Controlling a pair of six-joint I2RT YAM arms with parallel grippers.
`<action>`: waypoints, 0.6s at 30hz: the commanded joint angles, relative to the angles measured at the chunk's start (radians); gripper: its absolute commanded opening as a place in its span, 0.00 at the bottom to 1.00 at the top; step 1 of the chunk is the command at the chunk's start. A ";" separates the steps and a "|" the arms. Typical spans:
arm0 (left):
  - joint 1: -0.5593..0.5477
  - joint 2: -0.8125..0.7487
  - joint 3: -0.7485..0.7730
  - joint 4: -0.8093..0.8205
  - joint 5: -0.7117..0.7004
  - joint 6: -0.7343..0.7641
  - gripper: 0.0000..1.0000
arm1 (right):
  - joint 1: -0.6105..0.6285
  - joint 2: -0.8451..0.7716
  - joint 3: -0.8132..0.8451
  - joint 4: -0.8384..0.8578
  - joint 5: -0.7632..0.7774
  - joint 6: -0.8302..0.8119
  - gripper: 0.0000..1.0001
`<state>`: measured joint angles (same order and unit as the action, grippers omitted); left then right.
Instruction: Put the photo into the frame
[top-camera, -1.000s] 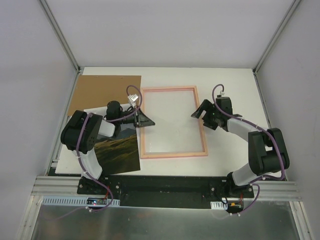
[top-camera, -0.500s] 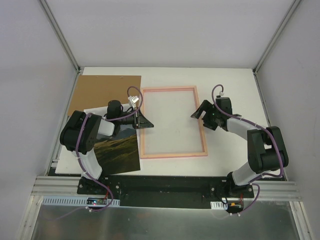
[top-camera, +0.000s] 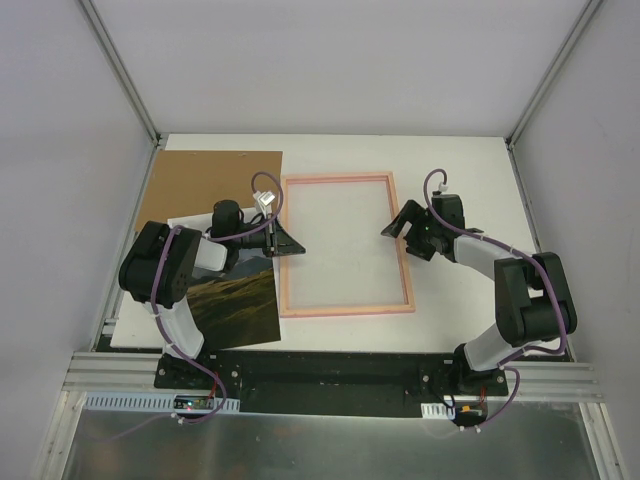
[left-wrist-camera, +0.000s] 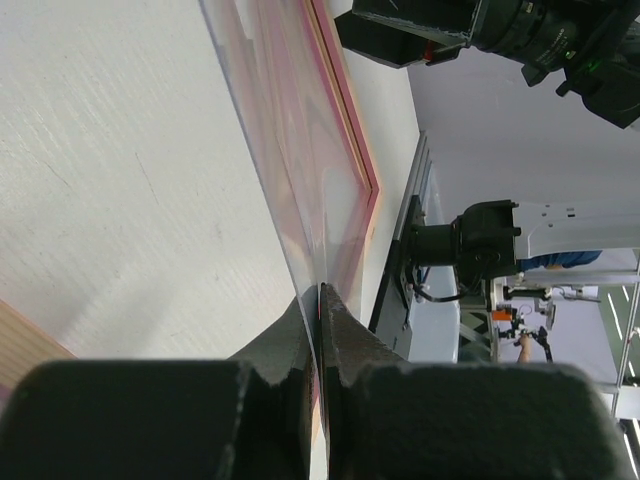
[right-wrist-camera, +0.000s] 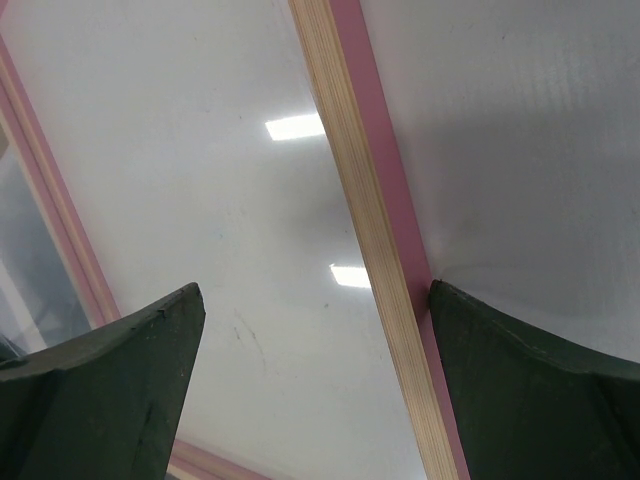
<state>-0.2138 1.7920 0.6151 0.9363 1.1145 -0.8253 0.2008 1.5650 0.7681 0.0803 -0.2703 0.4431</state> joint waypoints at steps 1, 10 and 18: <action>0.010 -0.028 0.023 0.093 0.038 0.000 0.00 | 0.000 0.007 0.013 0.036 -0.027 -0.007 0.96; 0.010 0.016 0.011 0.285 0.068 -0.136 0.00 | 0.002 0.010 0.019 0.041 -0.037 0.000 0.96; 0.011 0.040 0.026 0.260 0.048 -0.123 0.00 | 0.006 0.012 0.014 0.044 -0.041 0.008 0.96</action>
<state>-0.2077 1.8332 0.6147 1.1473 1.1442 -0.9707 0.2008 1.5726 0.7681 0.0902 -0.2783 0.4442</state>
